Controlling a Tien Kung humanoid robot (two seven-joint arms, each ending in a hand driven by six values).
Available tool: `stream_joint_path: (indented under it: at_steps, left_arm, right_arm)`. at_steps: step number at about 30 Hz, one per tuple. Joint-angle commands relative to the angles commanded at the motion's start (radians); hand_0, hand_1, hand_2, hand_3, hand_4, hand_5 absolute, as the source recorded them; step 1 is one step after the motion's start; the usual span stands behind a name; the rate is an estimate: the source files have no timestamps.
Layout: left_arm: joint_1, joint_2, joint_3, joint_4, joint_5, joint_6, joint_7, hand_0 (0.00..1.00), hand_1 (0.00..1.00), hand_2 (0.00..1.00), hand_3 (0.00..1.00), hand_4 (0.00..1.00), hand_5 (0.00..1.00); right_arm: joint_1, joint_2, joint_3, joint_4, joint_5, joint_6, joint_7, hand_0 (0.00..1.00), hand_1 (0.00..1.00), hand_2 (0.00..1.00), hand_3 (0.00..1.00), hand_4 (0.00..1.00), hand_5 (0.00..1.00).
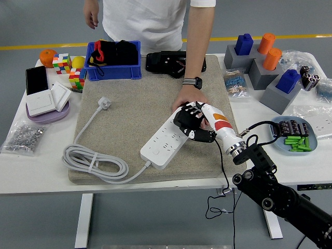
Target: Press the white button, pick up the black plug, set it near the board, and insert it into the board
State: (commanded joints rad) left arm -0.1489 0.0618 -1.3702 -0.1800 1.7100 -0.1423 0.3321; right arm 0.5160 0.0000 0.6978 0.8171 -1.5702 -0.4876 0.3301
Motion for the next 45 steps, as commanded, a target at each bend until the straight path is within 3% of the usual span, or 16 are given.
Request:
stream_joint_path:
  at_steps: [45]
  left_arm:
    - [0.001,0.0,0.006,0.0,0.0,-0.002,-0.001,0.691,0.665,0.641,0.647,0.559,0.172]
  right_arm:
    - [-0.002,-0.001,-0.006,-0.06,-0.001,-0.002,0.004,0.379,0.3,0.345,0.495,0.643,0.002]
